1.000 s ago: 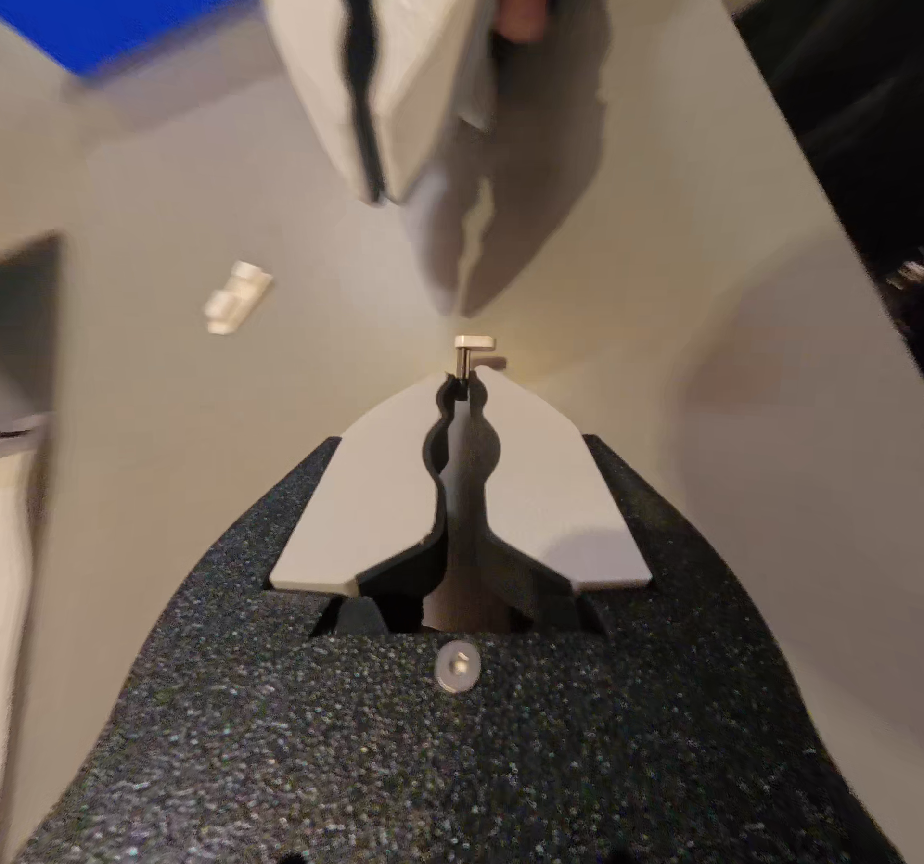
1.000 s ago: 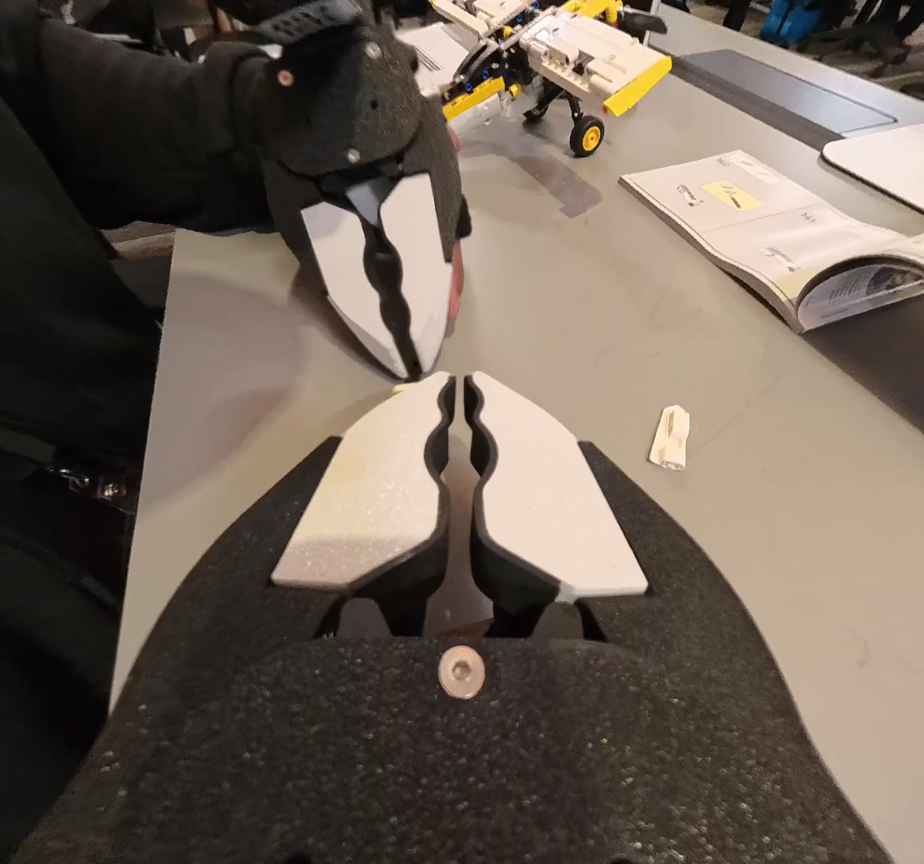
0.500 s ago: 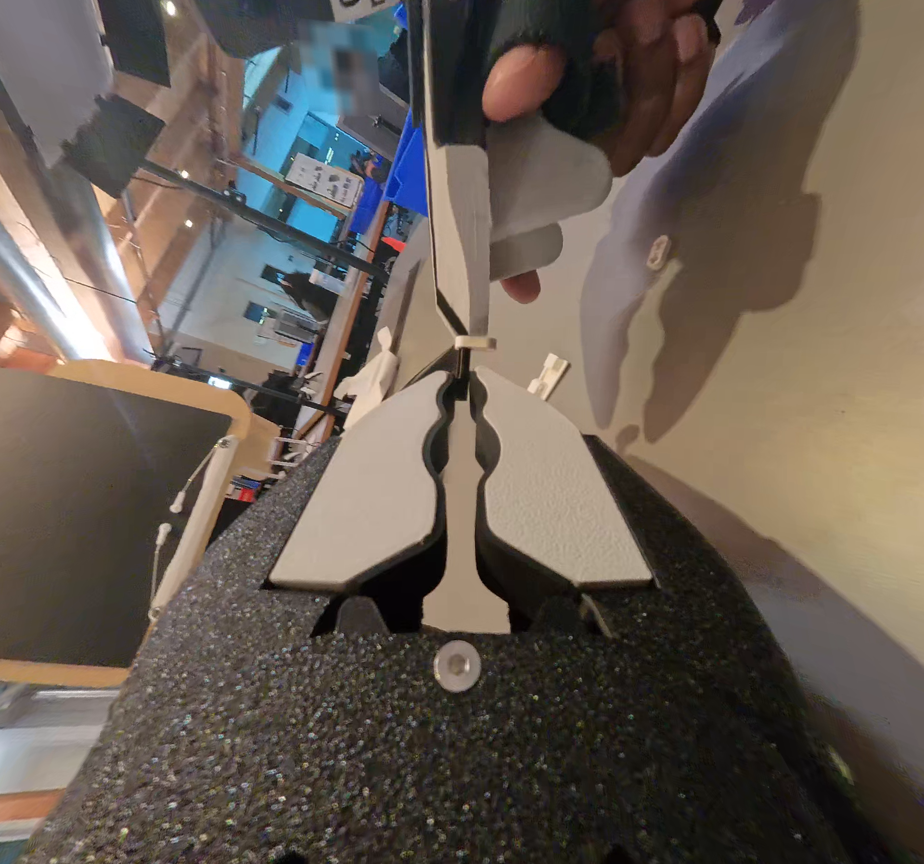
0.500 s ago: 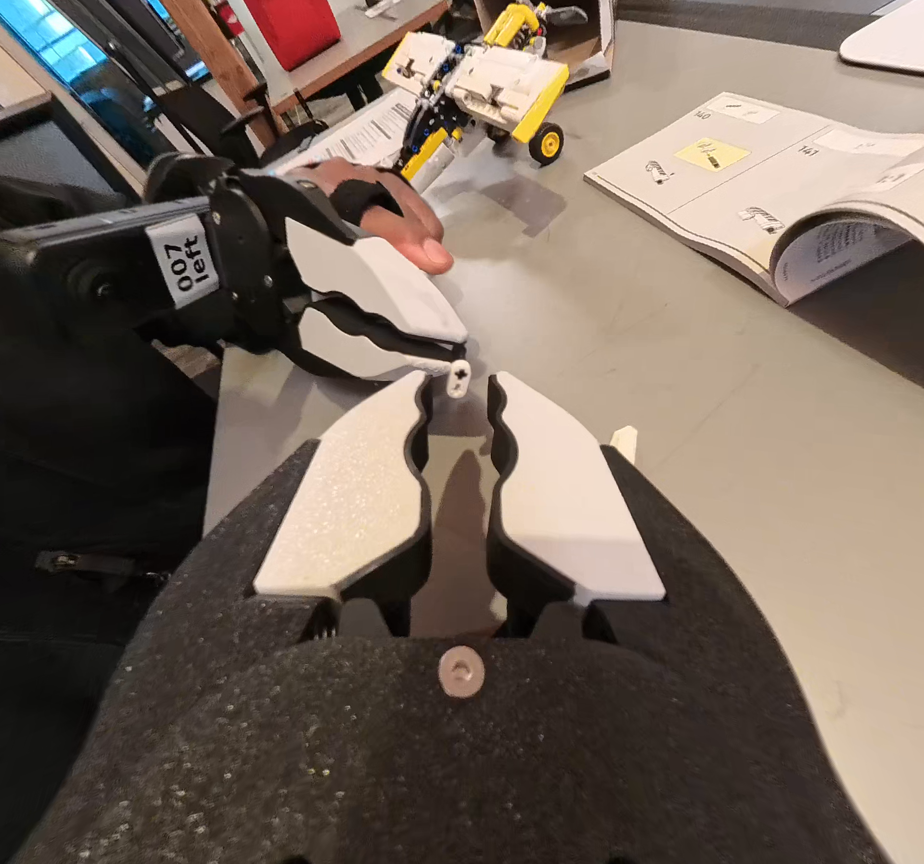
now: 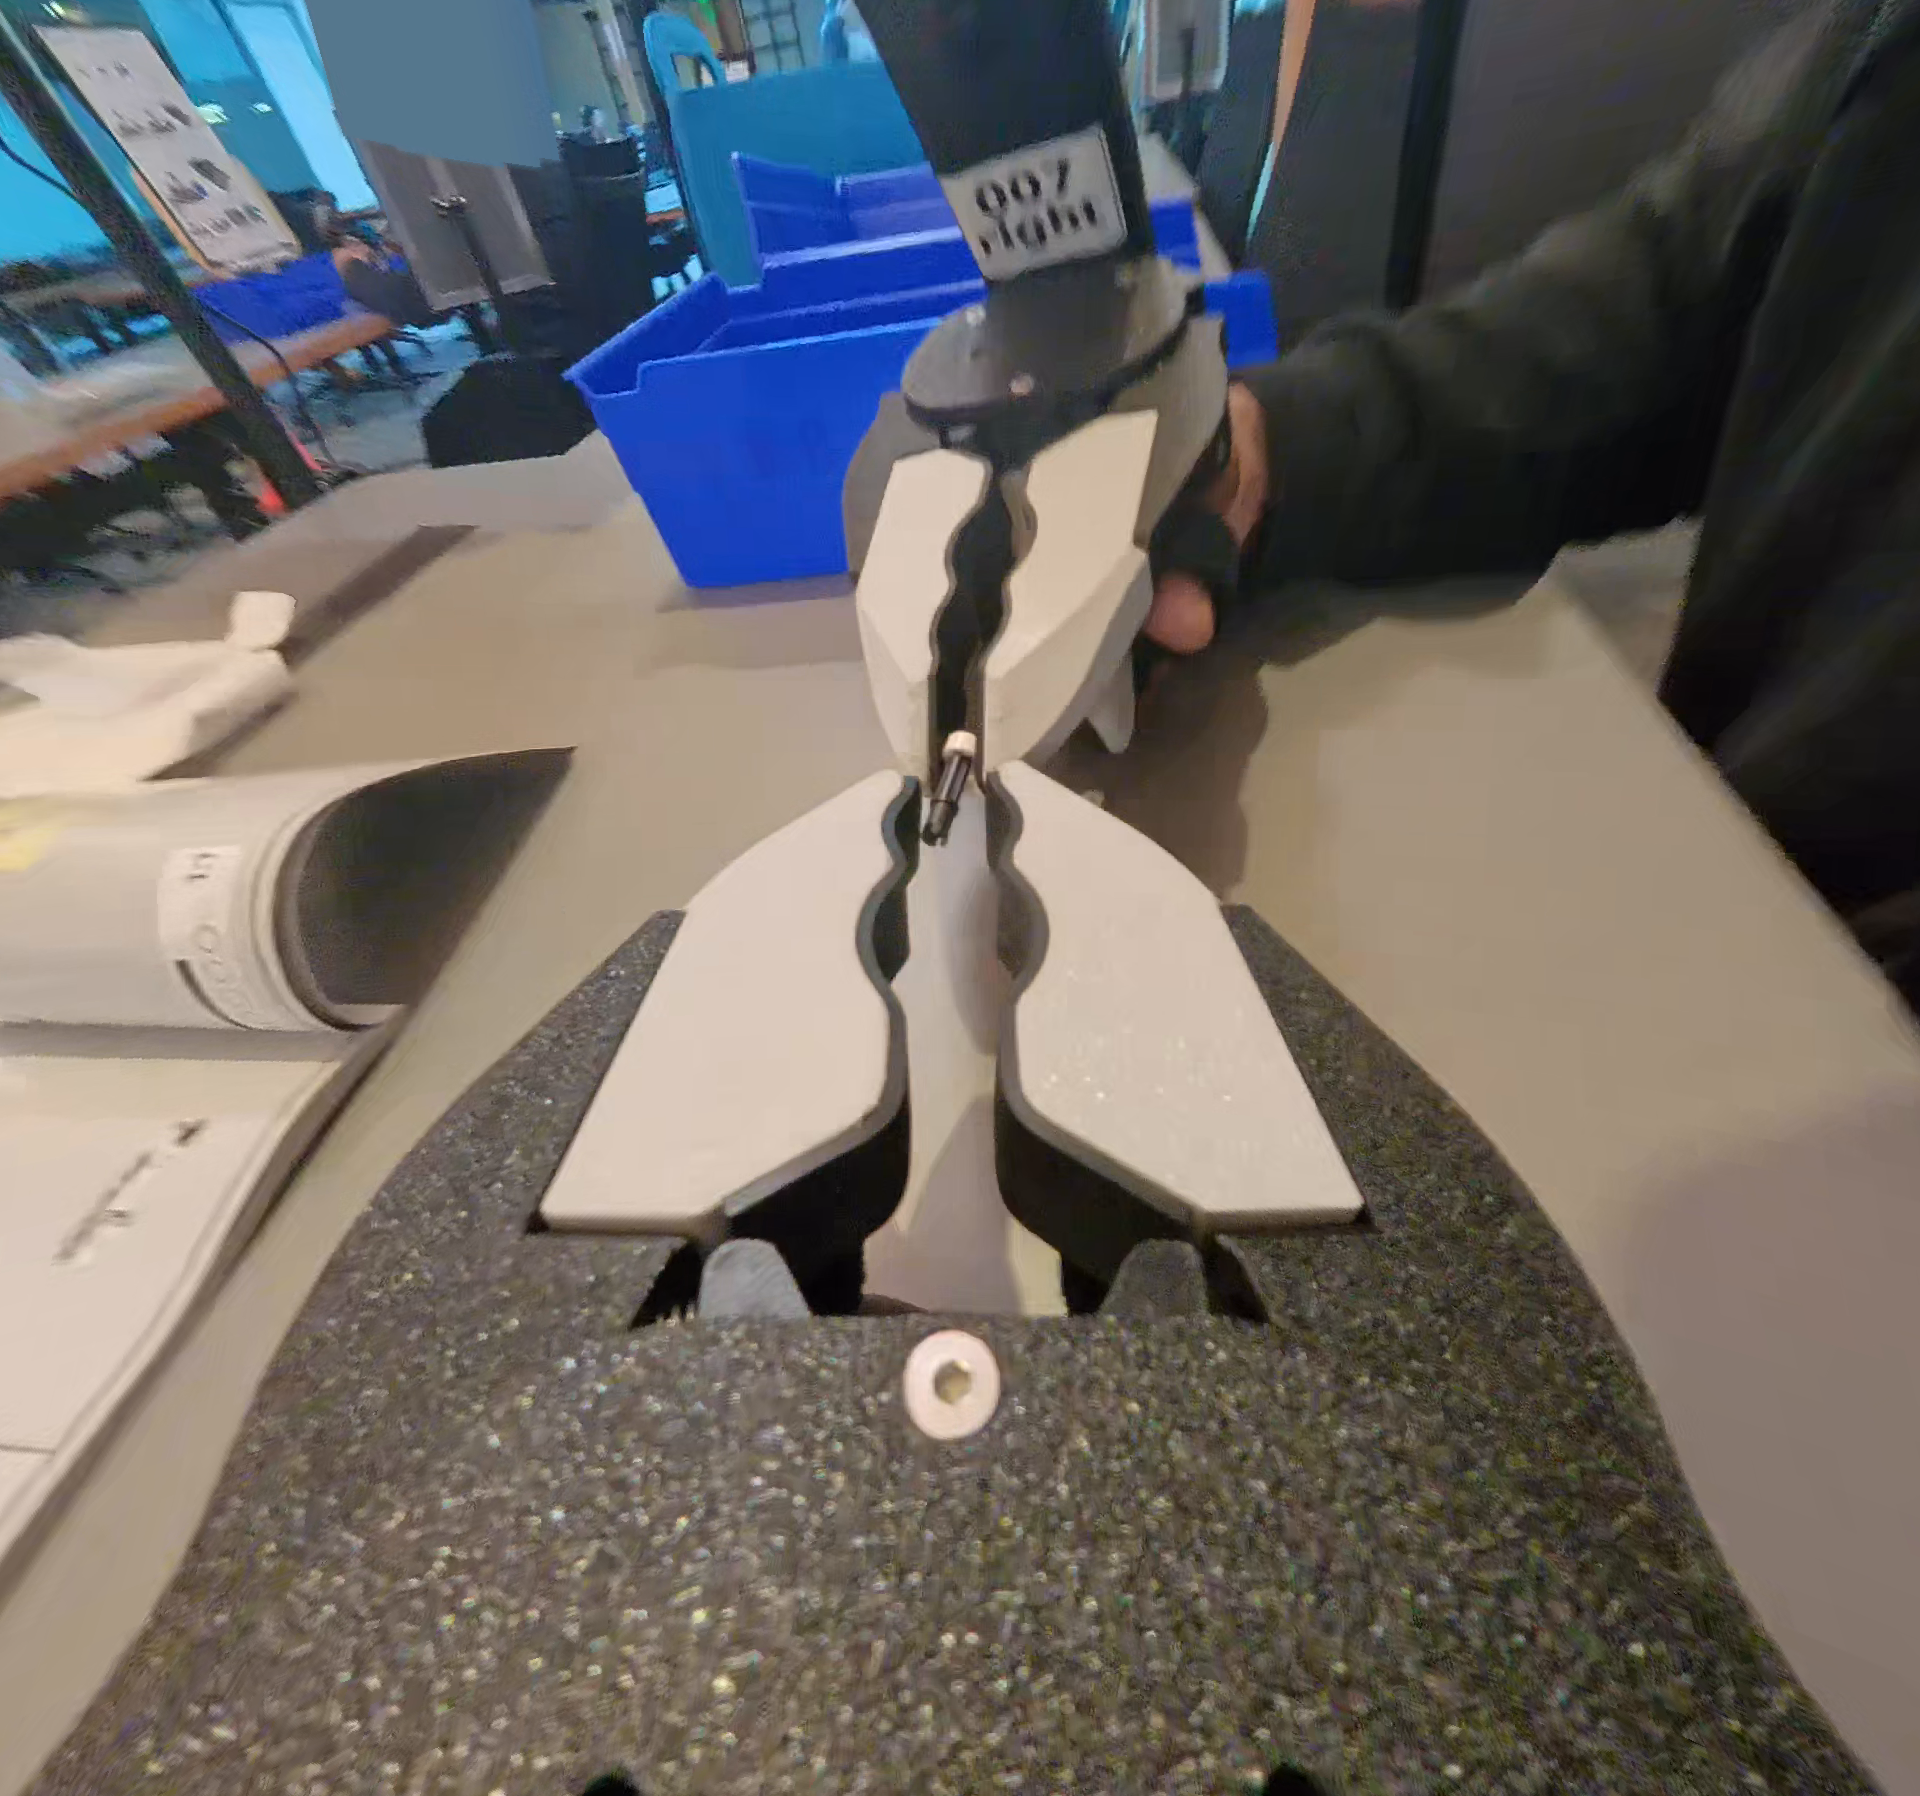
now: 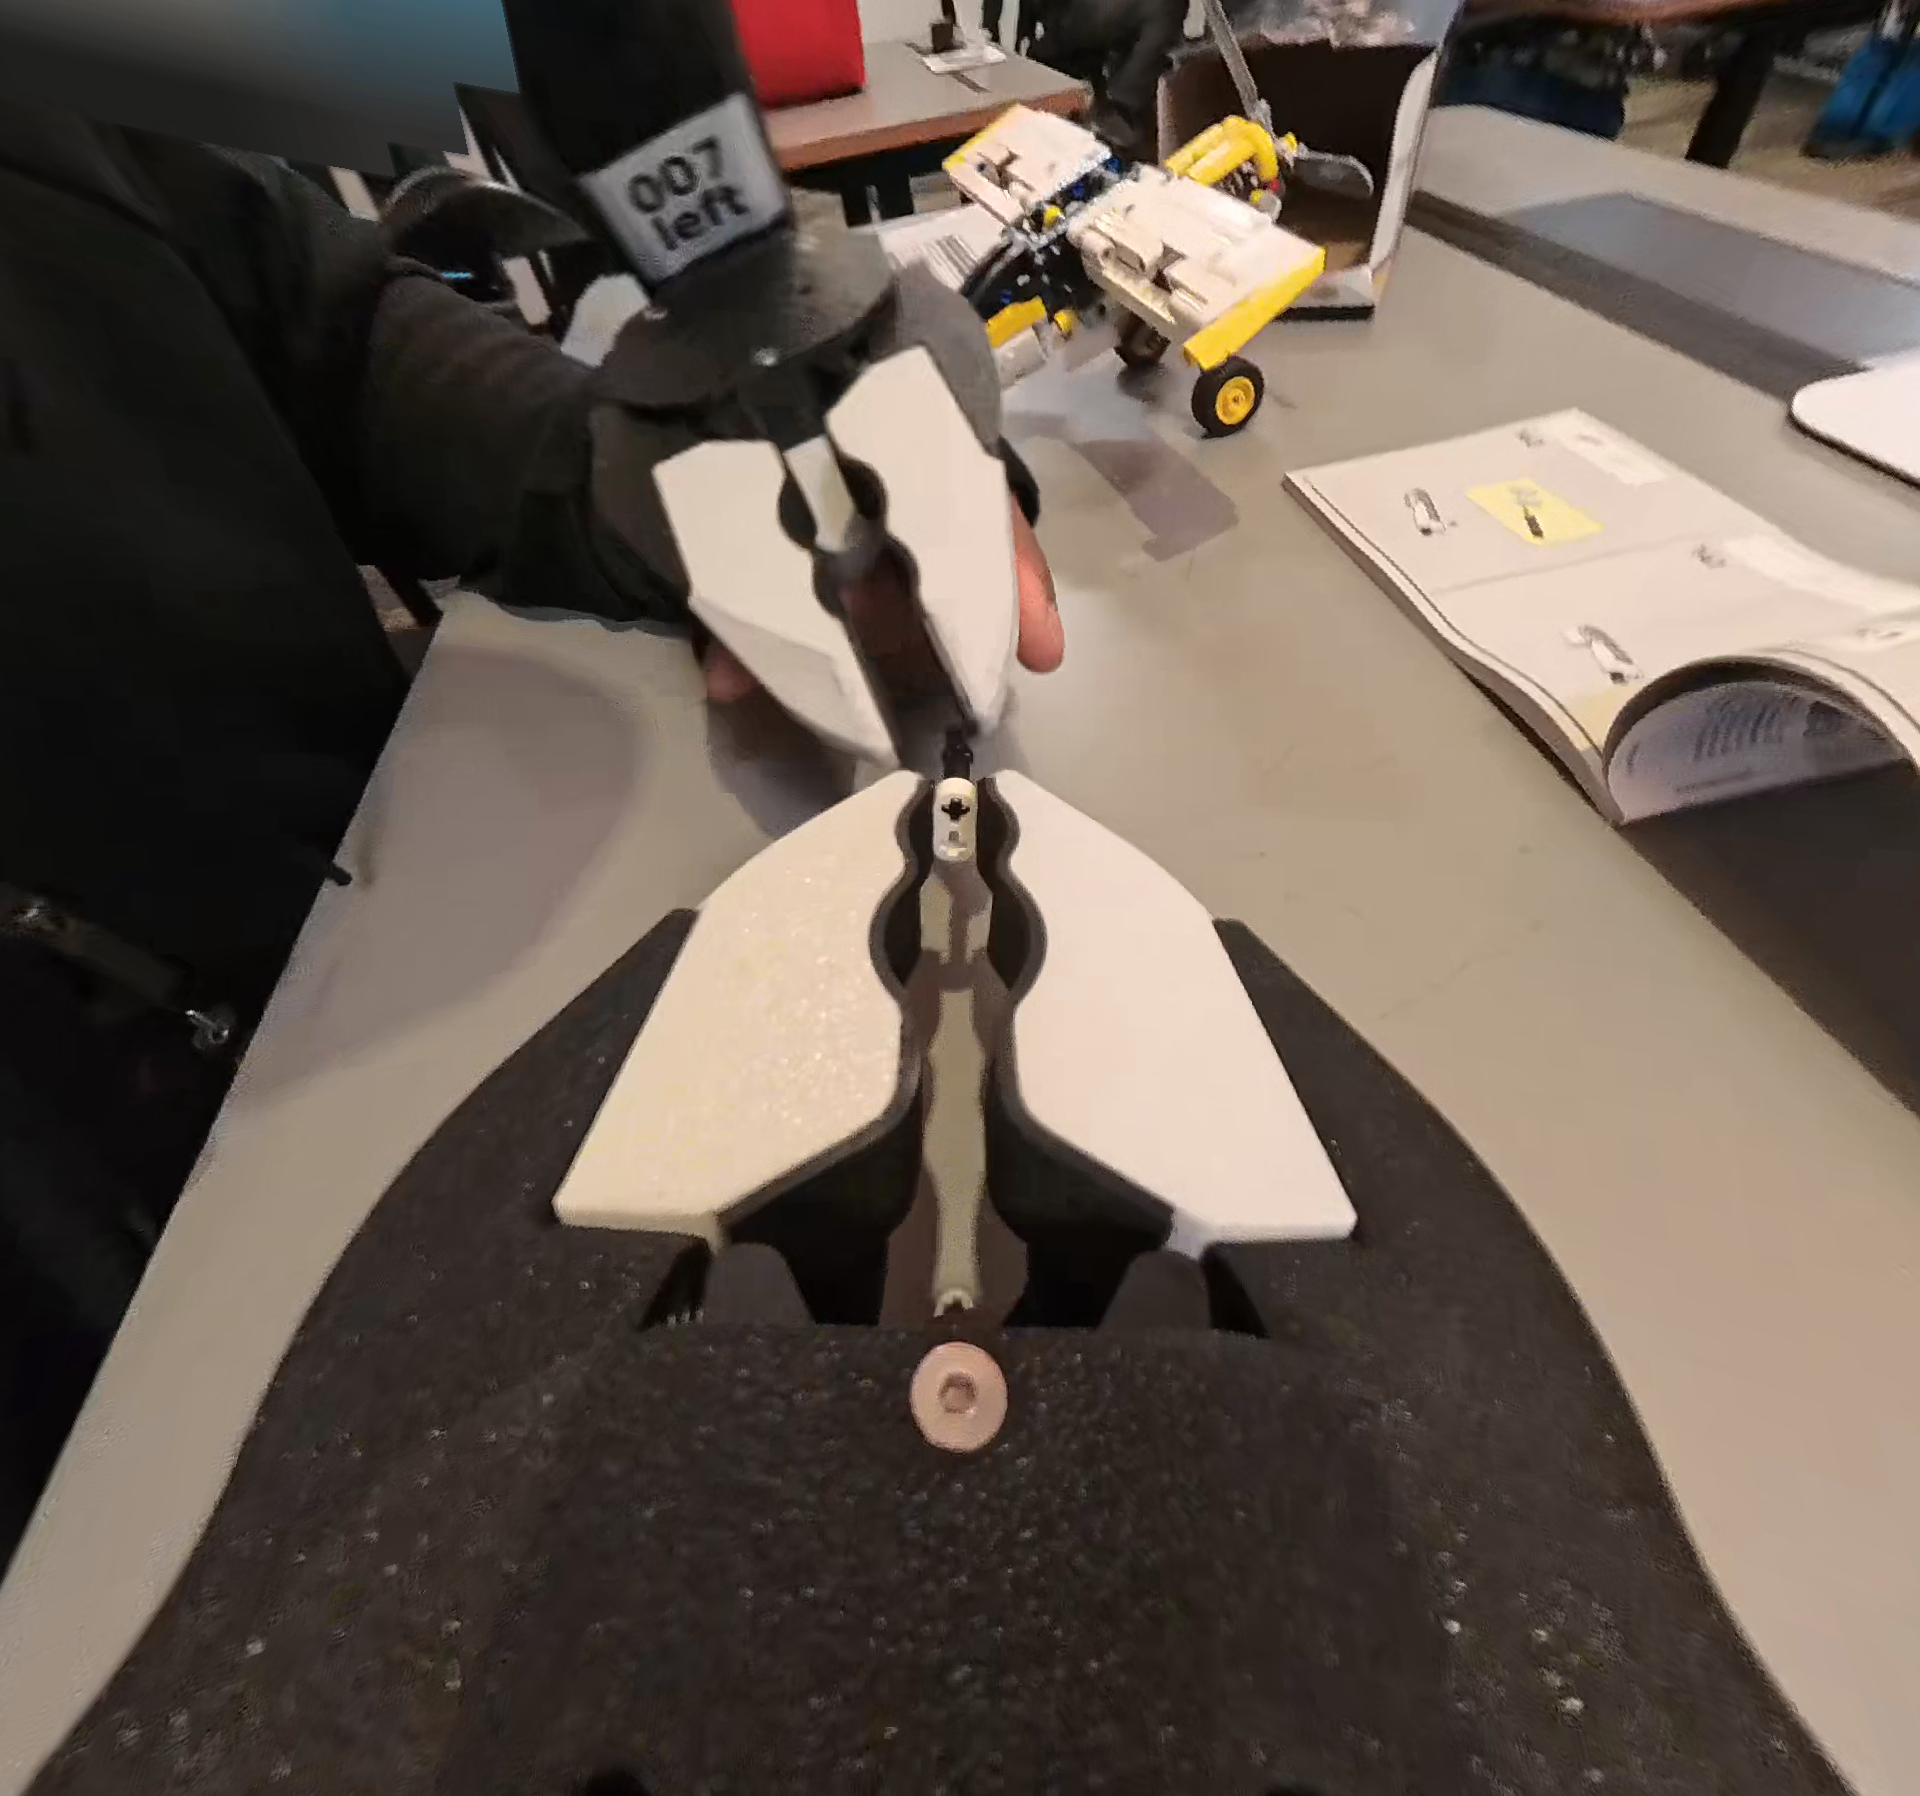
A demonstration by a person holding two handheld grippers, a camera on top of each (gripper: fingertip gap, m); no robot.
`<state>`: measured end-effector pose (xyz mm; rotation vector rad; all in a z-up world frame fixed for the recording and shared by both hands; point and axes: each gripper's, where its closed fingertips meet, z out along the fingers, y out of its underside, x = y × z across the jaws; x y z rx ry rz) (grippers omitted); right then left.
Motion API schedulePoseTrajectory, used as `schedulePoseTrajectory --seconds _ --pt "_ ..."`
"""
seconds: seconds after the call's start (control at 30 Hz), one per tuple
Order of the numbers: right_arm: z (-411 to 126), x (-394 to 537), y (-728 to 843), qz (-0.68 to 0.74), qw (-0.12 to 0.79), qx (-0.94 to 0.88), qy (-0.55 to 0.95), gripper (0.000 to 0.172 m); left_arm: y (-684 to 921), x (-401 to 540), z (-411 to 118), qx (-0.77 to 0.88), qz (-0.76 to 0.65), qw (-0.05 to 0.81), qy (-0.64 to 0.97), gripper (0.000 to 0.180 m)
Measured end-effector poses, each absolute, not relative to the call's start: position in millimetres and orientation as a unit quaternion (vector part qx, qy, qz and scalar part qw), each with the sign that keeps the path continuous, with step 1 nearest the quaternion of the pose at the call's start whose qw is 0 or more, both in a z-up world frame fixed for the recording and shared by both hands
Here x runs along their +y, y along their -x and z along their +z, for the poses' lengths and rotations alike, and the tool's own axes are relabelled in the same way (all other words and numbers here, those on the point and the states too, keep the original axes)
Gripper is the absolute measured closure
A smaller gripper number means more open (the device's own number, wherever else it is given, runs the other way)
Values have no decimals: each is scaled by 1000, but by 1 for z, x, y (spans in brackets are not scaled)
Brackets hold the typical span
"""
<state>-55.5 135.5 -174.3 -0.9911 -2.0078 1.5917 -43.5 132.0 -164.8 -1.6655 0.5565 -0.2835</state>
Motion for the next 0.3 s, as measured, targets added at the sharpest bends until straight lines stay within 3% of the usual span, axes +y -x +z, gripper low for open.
schedulePoseTrajectory --seconds 0.3 --pt "-161 130 47 611 206 -701 304 164 39 123 -157 222 -231 622 715 170"
